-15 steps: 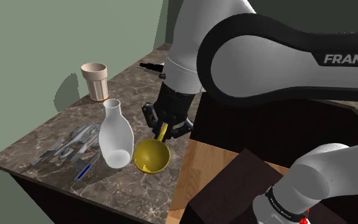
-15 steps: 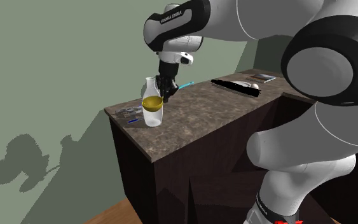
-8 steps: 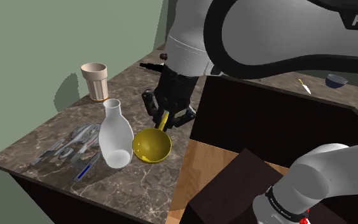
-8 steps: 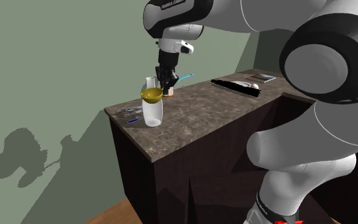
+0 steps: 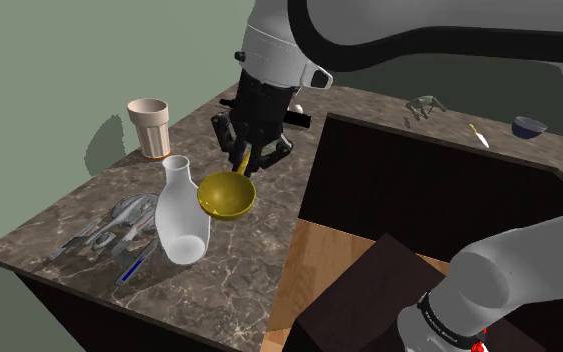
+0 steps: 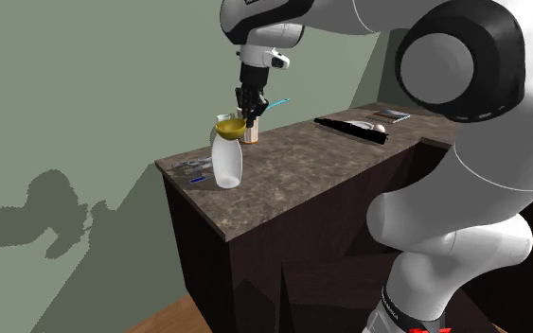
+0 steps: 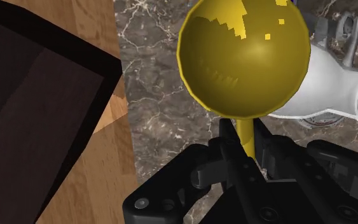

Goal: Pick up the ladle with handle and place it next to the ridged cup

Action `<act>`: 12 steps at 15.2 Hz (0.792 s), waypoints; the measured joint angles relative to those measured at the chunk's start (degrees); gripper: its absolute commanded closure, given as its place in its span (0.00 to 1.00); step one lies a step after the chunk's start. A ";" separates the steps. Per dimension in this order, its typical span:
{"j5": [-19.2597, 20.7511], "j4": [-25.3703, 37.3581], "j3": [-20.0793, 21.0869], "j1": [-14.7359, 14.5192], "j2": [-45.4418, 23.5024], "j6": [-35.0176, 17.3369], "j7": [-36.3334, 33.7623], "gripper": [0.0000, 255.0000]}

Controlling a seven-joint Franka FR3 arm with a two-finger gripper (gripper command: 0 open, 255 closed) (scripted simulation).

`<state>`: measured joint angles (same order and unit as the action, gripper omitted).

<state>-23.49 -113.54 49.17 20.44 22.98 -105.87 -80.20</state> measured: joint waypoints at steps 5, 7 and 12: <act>8.53 7.37 5.06 5.59 -11.97 -2.01 -2.02 1.00; 14.03 11.23 7.71 6.94 -18.51 -2.60 -4.58 1.00; 28.15 22.68 8.36 4.47 -34.27 -0.13 -9.48 1.00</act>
<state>4.66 -90.86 57.53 24.90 -11.29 -106.00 -89.68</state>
